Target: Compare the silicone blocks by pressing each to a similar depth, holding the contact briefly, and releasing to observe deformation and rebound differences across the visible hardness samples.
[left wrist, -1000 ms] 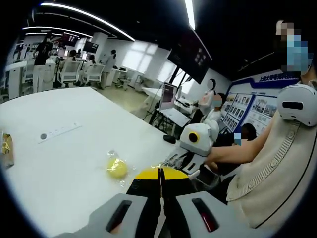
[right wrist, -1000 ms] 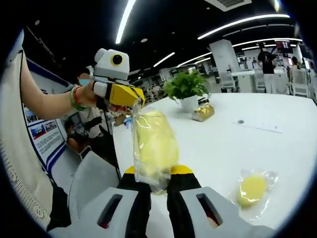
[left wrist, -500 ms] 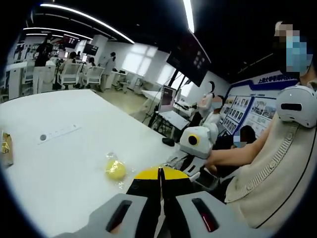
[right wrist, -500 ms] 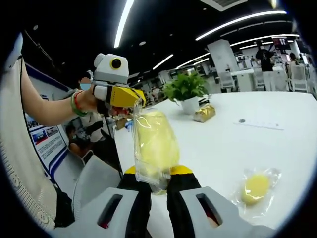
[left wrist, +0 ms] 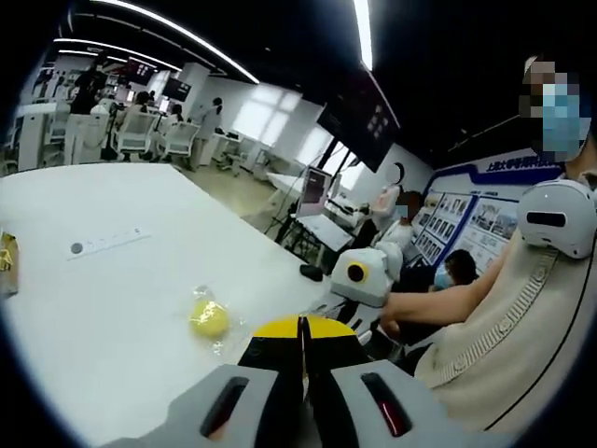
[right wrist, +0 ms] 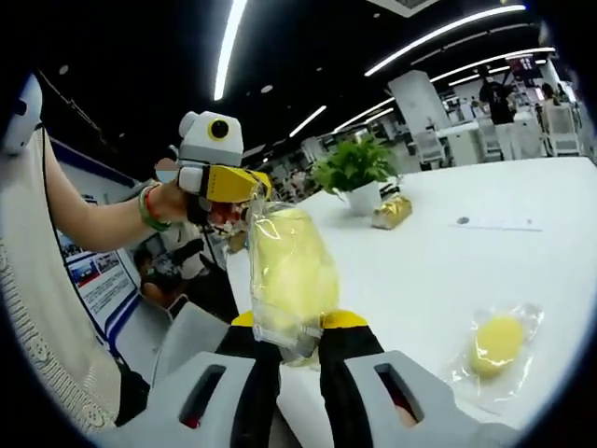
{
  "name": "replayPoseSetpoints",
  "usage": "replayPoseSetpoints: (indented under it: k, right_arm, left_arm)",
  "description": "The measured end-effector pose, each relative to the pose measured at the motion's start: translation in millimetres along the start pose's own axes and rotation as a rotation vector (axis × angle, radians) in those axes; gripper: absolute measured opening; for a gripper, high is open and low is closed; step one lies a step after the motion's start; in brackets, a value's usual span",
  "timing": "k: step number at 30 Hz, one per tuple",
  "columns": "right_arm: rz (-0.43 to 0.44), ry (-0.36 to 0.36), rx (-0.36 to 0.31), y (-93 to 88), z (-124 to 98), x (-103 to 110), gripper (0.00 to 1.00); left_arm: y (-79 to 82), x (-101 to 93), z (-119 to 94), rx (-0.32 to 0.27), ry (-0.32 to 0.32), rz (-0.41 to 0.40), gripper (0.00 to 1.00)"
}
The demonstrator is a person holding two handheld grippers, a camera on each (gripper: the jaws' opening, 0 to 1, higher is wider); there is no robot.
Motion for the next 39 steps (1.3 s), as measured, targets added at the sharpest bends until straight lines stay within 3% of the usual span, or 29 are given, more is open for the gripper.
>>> replayPoseSetpoints:
  k: [9,15,21,25,27,33,39]
  right_arm:
    - [-0.1,-0.056,-0.036,0.1,3,-9,0.2]
    - [-0.106,-0.067,-0.04,0.2,4,-10,0.28]
    - [-0.078,-0.094,-0.09,10.5,1,-12,0.39]
    - [-0.115,-0.139,-0.118,15.4,-4,-14,0.49]
    - [-0.17,-0.19,-0.125,15.6,-8,-20,0.55]
    - [-0.167,-0.244,-0.093,5.8,-28,-25,0.69]
    - [-0.174,-0.349,-0.079,-9.5,-64,-36,0.63]
  left_arm:
    - [0.3,-1.6,3,-0.001,0.002,0.002,0.0]
    - [3.4,-3.6,5,-0.019,-0.01,-0.012,0.0]
    - [5.2,-5.4,5,-0.063,-0.031,-0.043,0.0]
    - [2.6,-5.3,7,-0.063,-0.038,-0.048,0.0]
    - [-0.2,-2.0,8,-0.065,-0.035,-0.054,0.0]
    - [-8.9,12.0,10,-0.078,-0.03,-0.086,0.0]
    - [-18.1,41.8,10,-0.125,-0.012,-0.157,0.0]
Point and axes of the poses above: the point that each gripper's makers call its tool centre point, and the gripper's own axes: z roughly forward along the fingers, x roughly to its left, y roughly out of its top, the point moved 2 cm from there along -z, roughly backward along the fingers, and after that the axes turned 14 degrees about -y, right-handed, at the moved point
